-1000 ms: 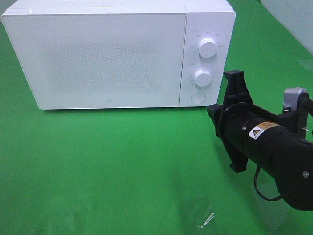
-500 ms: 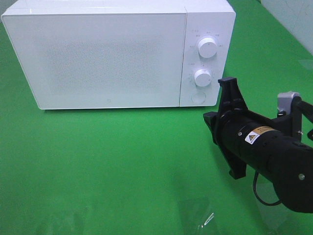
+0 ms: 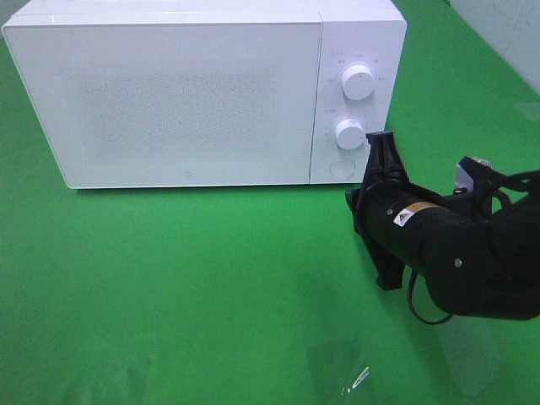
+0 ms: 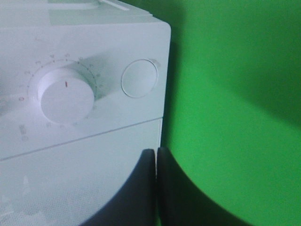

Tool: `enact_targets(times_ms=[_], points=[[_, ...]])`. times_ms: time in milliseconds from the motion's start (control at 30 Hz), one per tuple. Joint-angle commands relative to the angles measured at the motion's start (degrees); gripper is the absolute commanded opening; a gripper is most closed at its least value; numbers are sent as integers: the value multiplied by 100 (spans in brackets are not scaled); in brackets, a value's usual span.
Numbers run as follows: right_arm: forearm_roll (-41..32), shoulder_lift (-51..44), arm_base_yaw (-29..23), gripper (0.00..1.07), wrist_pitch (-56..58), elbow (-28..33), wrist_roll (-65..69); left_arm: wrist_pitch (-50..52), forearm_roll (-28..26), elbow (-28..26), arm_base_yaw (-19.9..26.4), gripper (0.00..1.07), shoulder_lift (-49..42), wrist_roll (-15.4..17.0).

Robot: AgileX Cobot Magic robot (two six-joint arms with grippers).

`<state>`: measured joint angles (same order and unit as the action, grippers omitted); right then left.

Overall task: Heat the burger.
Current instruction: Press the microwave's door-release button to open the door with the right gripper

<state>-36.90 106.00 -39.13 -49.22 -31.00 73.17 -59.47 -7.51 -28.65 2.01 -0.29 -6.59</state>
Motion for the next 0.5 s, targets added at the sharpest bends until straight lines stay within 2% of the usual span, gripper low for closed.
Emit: enact_targets(times_ms=[33,500], points=[[223,235,264,0,229,-361,46,34,0,17,6,100,-115,29],[304,842,688,0,441,-1209,304,34,0,17,6,100,-109,29]])
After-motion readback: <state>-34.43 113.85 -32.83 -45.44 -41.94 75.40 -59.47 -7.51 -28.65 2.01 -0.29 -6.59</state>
